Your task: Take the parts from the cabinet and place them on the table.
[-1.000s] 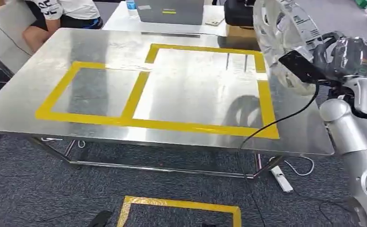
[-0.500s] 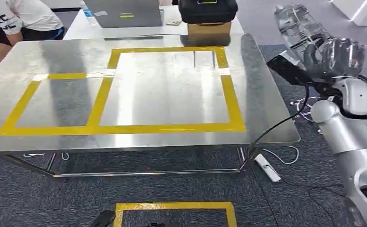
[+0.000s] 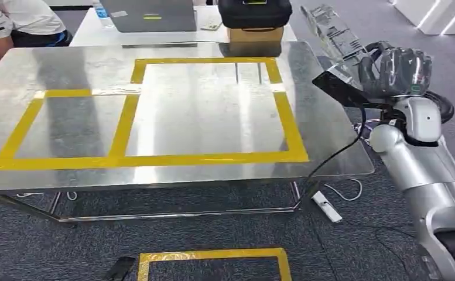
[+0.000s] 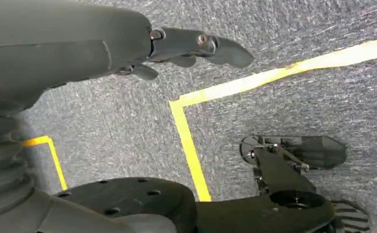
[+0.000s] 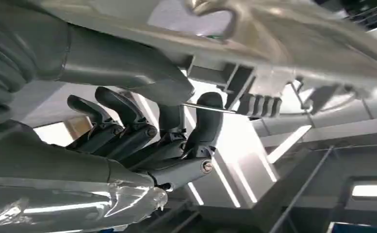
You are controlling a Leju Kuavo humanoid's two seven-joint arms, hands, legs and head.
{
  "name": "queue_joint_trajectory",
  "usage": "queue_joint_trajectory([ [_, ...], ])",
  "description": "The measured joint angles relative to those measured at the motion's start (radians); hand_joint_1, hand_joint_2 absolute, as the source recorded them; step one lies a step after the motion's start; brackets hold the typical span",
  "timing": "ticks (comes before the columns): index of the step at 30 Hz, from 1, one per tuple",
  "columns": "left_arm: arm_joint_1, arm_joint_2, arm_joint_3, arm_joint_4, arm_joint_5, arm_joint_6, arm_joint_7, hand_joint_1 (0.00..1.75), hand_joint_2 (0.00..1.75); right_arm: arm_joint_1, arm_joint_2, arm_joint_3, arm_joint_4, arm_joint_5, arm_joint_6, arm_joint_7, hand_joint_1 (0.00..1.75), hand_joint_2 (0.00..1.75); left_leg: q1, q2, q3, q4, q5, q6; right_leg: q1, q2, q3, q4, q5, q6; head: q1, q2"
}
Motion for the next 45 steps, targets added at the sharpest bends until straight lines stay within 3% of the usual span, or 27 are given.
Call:
queue_joint_trajectory([
  [3,0.0,0.0,0.0,0.0,0.0,0.0,0.0,0.0,1.75,-0.002,0.002,0.005,0.002,0.0,0.0,-0.001,1.75,1.75,0.0,-0.002,-0.001,0.0,0.001,0.003,0.0,-0.003,0.001,-0.003,0.002,0.003,-0.001,0.0],
  [5,0.0,0.002,0.0,0.0,0.0,0.0,0.0,0.0,1.75,-0.003,0.004,0.017,0.002,0.0,0.0,-0.002,1.75,1.75,-0.001,-0.003,-0.003,0.0,0.002,0.005,-0.001,-0.003,0.001,-0.007,0.005,0.012,-0.001,0.0],
  [9,0.0,0.002,0.0,0.0,0.0,0.0,0.0,0.0,1.75,-0.003,0.006,0.021,0.003,0.004,0.008,-0.014,1.75,1.75,0.0,-0.003,-0.004,-0.001,0.003,0.006,0.0,-0.003,0.001,-0.006,0.006,0.014,-0.001,0.0],
  [11,0.0,0.002,-0.006,0.0,0.0,-0.006,0.005,0.0,1.75,-0.011,0.044,0.039,0.006,0.04,0.077,-0.078,1.75,1.75,0.0,-0.002,-0.004,-0.002,0.004,0.005,0.0,-0.001,-0.001,-0.005,0.007,0.013,0.0,0.0],
  [14,-0.016,0.001,-0.014,0.0,0.0,-0.008,0.012,0.0,1.75,-0.009,0.151,0.122,0.016,0.098,0.093,-0.015,1.75,1.75,0.0,0.011,-0.003,-0.003,0.006,-0.001,0.0,0.015,-0.011,-0.004,0.012,0.007,-0.003,0.0],
  [17,-0.029,-0.002,-0.017,0.0,0.0,-0.009,0.014,0.0,1.75,-0.013,0.201,0.18,0.021,0.074,0.091,-0.005,1.75,1.75,0.004,0.005,-0.005,-0.005,0.009,-0.004,0.004,0.007,-0.011,-0.003,0.011,0.006,-0.002,0.0],
  [28,-0.019,-0.003,-0.017,0.0,0.0,-0.011,0.016,0.0,1.75,-0.025,0.237,0.258,0.029,0.052,0.102,-0.026,1.75,1.75,0.005,0.002,-0.007,-0.005,0.011,-0.007,0.005,0.002,-0.012,-0.002,0.013,0.002,-0.001,0.0],
  [45,-0.02,-0.008,-0.019,0.0,0.0,-0.011,0.02,0.0,1.75,-0.037,0.272,0.3,0.055,0.062,0.108,-0.016,1.75,1.75,0.005,0.002,-0.007,-0.005,0.012,-0.006,0.005,0.003,-0.012,-0.002,0.014,0.002,-0.002,0.0],
])
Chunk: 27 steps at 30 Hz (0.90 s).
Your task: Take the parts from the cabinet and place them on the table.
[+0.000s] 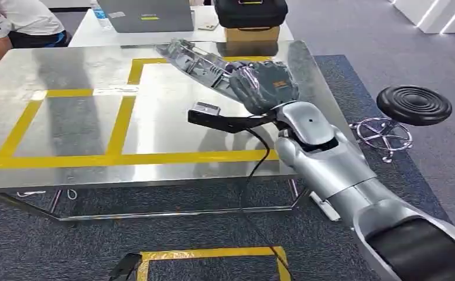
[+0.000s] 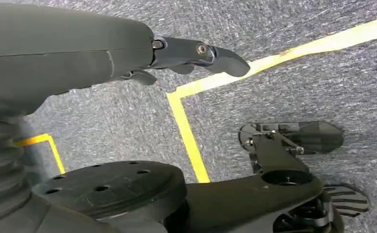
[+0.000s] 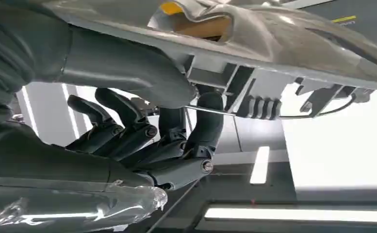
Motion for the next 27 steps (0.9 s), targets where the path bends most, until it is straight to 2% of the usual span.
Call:
queue_joint_trajectory([
  [27,-0.004,-0.008,-0.007,0.0,0.0,0.004,0.003,0.0,1.75,-0.015,0.044,0.057,0.031,-0.009,0.0,0.008,1.75,1.75,0.0,0.0,0.0,0.0,0.0,0.0,0.0,0.0,0.0,0.0,0.0,0.0,0.0,0.0],
])
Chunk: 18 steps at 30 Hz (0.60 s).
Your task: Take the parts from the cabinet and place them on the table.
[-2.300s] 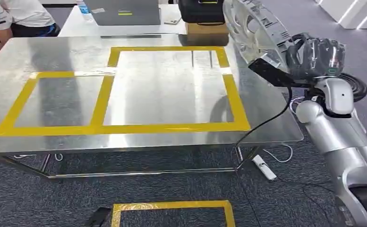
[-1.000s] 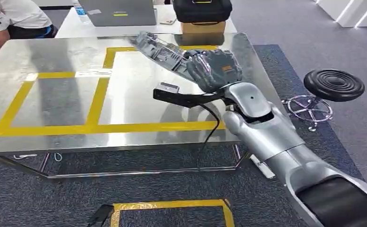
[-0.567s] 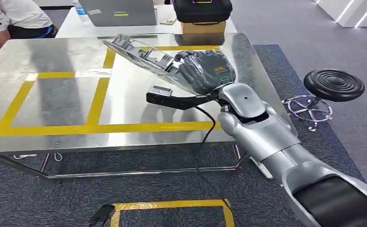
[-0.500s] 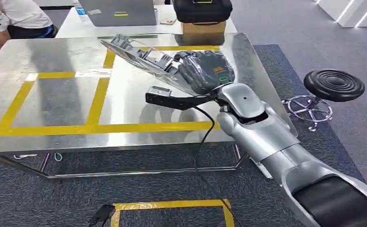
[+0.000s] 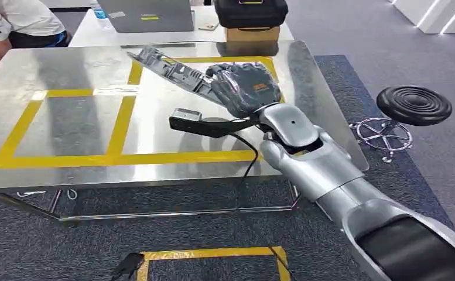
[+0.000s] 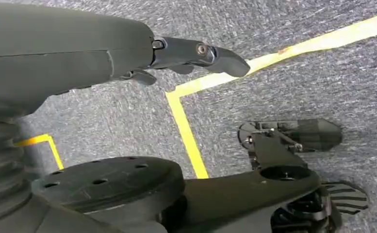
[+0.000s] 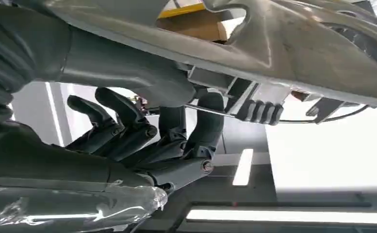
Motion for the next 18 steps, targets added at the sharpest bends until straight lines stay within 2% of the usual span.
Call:
queue_joint_trajectory([
  [18,-0.002,-0.001,0.0,0.0,0.0,-0.002,0.0,0.0,1.75,-0.002,0.006,0.011,0.003,-0.002,0.0,0.0,1.75,1.75,0.0,0.0,0.0,0.0,0.0,0.0,0.0,0.0,0.0,0.0,0.0,0.0,0.0,0.0],
])
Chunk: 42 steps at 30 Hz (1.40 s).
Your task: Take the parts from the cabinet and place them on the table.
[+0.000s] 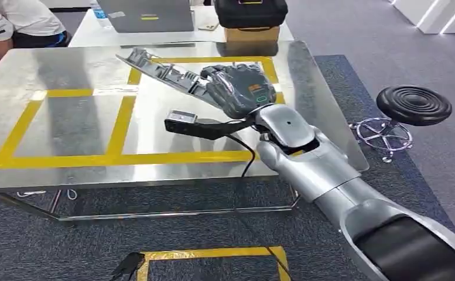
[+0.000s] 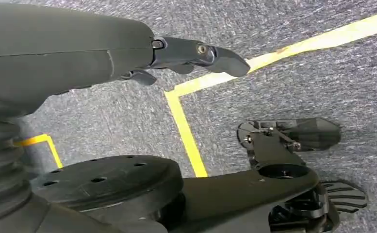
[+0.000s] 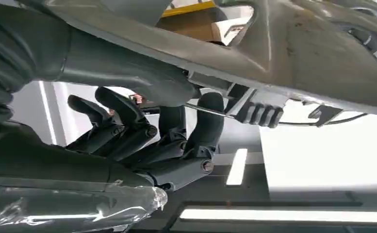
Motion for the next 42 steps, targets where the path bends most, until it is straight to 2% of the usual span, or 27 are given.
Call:
queue_joint_trajectory([
  [10,0.0,0.004,0.0,0.0,0.0,0.004,0.004,0.0,1.75,0.0,0.015,0.001,0.004,-0.011,0.0,-0.003,1.75,1.75,0.0,0.0,0.0,0.0,0.0,0.0,0.0,0.0,0.0,0.0,0.0,0.0,0.0,0.0],
  [15,0.0,0.006,0.0,0.0,0.0,0.006,0.009,0.0,1.75,-0.01,0.015,0.0,0.014,-0.016,0.0,0.019,1.75,1.75,0.0,0.0,0.0,0.0,0.0,0.0,0.0,0.0,0.0,0.0,0.0,0.0,0.0,0.0],
  [20,-0.001,0.007,0.0,0.0,0.0,0.005,0.015,0.0,1.75,-0.041,0.011,-0.003,0.072,0.005,-0.002,0.032,1.75,1.75,0.0,0.0,0.0,0.0,0.0,0.0,0.0,0.0,0.0,0.0,0.0,0.0,0.0,0.0],
  [29,-0.012,0.007,0.0,0.0,0.0,-0.005,0.023,0.0,1.75,-0.087,-0.003,-0.002,0.208,0.097,0.01,0.106,1.75,1.75,0.0,0.0,0.0,0.0,0.0,0.0,0.0,0.0,0.0,0.0,0.0,0.0,0.0,0.0],
  [37,-0.017,0.007,-0.001,0.0,0.0,-0.008,0.03,0.0,1.75,-0.118,-0.013,0.0,0.272,0.127,0.037,0.132,1.75,1.75,0.0,0.0,0.0,0.0,0.0,0.0,0.0,0.0,-0.001,0.0,0.0,0.0,0.0,0.0],
  [42,-0.018,0.007,-0.001,0.0,0.0,-0.008,0.031,0.0,1.75,-0.122,-0.014,0.001,0.291,0.137,0.04,0.119,1.75,1.75,0.0,0.0,0.0,0.0,0.0,0.0,0.0,0.0,0.0,0.0,0.0,0.0,0.0,0.0],
])
